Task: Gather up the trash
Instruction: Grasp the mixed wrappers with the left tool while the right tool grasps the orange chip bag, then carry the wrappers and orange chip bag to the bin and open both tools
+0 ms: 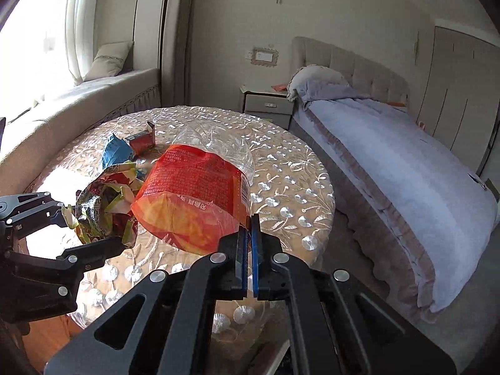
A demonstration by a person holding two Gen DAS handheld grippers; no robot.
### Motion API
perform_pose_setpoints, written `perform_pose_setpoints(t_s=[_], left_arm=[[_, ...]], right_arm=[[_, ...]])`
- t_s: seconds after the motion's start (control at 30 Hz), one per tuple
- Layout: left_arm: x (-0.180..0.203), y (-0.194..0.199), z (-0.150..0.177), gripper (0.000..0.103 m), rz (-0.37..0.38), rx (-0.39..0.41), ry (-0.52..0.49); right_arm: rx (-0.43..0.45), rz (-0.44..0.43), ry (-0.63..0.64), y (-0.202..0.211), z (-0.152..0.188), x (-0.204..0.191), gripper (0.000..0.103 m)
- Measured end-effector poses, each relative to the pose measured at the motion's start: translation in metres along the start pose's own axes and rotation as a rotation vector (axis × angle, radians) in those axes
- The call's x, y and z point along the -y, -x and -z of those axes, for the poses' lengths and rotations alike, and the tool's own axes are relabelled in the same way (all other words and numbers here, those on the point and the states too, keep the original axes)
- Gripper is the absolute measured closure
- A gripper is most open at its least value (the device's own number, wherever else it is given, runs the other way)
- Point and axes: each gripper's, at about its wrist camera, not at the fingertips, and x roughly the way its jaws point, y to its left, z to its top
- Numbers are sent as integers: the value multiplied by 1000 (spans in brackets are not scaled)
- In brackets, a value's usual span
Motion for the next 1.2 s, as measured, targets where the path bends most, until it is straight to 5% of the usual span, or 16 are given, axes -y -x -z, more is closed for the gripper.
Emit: perform_pose_setpoints(t_s=[0.57,0.8,1.1,1.2], left_arm=[[146,-50,31,59,201,-132,-215],[204,-105,74,59,360,-291,-304],[241,-191,120,59,431,-511,-329],[244,-207,129,47,452,-562,-319]], right_arm=[[-181,165,-192,57,120,90,100],[-358,180,-297,32,187,120,100],[-542,164,-425,-17,261,151,100],[-592,167,-437,-30,281,156,100]])
